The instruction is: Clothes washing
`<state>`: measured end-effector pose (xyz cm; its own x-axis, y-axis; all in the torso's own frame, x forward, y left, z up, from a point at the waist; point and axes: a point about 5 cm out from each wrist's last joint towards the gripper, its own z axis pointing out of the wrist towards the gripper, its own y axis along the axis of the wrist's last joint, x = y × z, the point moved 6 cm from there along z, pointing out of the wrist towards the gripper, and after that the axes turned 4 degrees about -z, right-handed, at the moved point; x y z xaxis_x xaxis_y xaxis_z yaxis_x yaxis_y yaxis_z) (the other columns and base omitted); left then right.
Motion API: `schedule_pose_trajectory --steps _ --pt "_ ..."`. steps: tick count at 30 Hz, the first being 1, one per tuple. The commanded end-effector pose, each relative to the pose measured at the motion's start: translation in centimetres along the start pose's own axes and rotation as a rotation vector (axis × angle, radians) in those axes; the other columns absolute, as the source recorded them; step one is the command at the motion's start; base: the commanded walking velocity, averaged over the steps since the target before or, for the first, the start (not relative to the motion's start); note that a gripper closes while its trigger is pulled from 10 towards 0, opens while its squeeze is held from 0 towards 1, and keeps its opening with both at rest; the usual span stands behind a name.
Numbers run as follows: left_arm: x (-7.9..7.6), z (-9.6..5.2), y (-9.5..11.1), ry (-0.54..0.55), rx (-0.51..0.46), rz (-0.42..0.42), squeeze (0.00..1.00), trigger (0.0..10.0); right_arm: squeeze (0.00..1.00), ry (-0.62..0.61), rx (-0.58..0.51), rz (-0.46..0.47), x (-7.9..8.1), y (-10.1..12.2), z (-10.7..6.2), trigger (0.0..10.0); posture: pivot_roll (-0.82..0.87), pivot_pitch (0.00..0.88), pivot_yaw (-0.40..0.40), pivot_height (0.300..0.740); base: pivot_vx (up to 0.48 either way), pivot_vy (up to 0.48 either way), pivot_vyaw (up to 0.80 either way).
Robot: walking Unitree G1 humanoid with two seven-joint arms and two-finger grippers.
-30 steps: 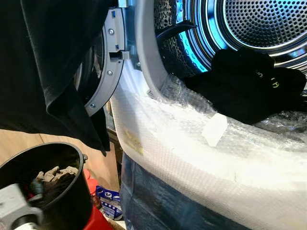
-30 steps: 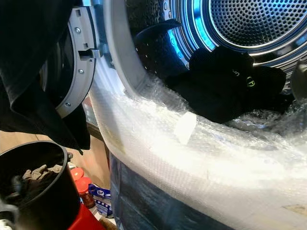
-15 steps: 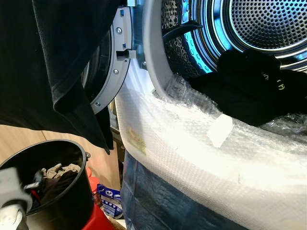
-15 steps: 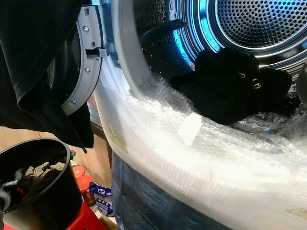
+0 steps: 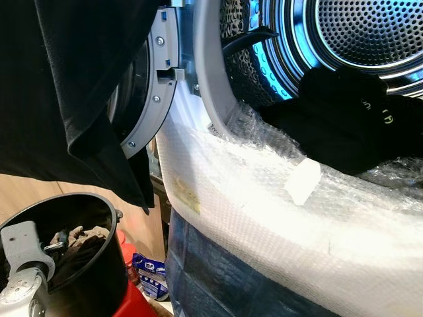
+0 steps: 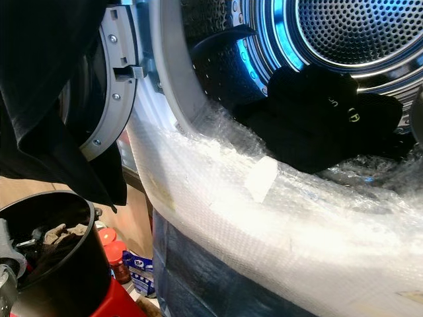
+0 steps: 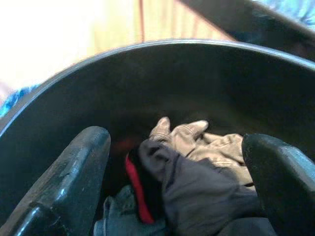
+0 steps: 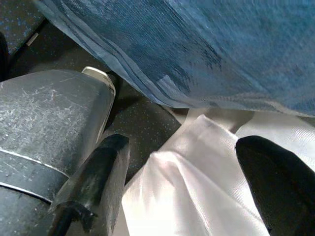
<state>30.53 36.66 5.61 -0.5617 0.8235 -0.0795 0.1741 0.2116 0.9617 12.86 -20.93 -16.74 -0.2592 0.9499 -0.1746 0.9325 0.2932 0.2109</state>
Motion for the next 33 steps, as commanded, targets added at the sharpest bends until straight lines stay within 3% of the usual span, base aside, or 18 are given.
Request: schedule_pose_trajectory --steps 1,3,4,8,11,13,22,26,33 --pt "0.2 0.1 -1.5 0.025 0.061 -0.035 1.00 10.0 0.00 0.003 0.003 -0.018 0.0 -0.2 0.0 10.0 0.02 0.000 -0.066 0.740 0.000 0.000 0.00" --pt "-0.3 0.1 -2.6 -0.007 0.099 -0.033 1.00 10.0 0.00 0.003 0.000 -0.070 0.0 -0.1 0.0 10.0 0.02 0.000 -0.070 0.740 0.000 0.000 0.00" --pt "-0.7 0.1 -2.9 -0.034 0.108 -0.033 0.00 10.0 0.00 0.004 0.001 -0.084 0.0 -0.2 0.0 10.0 0.02 0.000 -0.070 0.740 0.000 0.000 0.00" --pt "-2.2 0.0 -2.1 -0.135 0.055 0.011 0.00 10.0 0.00 -0.003 0.004 -0.142 -0.1 -0.4 0.0 10.0 0.01 0.000 -0.074 0.740 0.000 0.000 0.00" --pt "-1.6 0.2 -2.0 -0.120 0.055 -0.021 0.00 10.0 0.00 0.005 0.000 -0.224 0.1 -0.4 0.0 10.0 0.00 0.000 -0.079 0.740 0.000 0.000 0.00" --pt "-1.6 0.2 -2.0 -0.134 0.058 -0.030 0.00 10.0 0.00 0.001 0.004 -0.223 0.0 -0.5 0.0 10.0 0.00 0.000 -0.084 0.740 0.000 0.000 0.00" --pt "-0.8 0.7 -1.0 -0.103 0.062 -0.165 0.00 10.0 0.00 0.011 0.005 -0.269 0.0 -0.6 0.0 10.0 0.01 0.000 -0.092 0.740 0.000 0.000 0.00" --pt "-1.1 0.7 -1.5 -0.094 0.128 -0.219 0.00 10.0 0.00 0.013 -0.001 -0.290 -0.2 -0.4 0.0 10.0 0.01 0.000 -0.098 0.740 0.000 0.000 0.00" --pt "-1.7 0.3 -2.4 -0.166 0.226 -0.073 0.00 10.0 0.00 0.017 -0.006 -0.302 -0.3 -0.1 0.0 10.0 0.01 0.000 -0.102 0.740 0.000 0.000 0.00"
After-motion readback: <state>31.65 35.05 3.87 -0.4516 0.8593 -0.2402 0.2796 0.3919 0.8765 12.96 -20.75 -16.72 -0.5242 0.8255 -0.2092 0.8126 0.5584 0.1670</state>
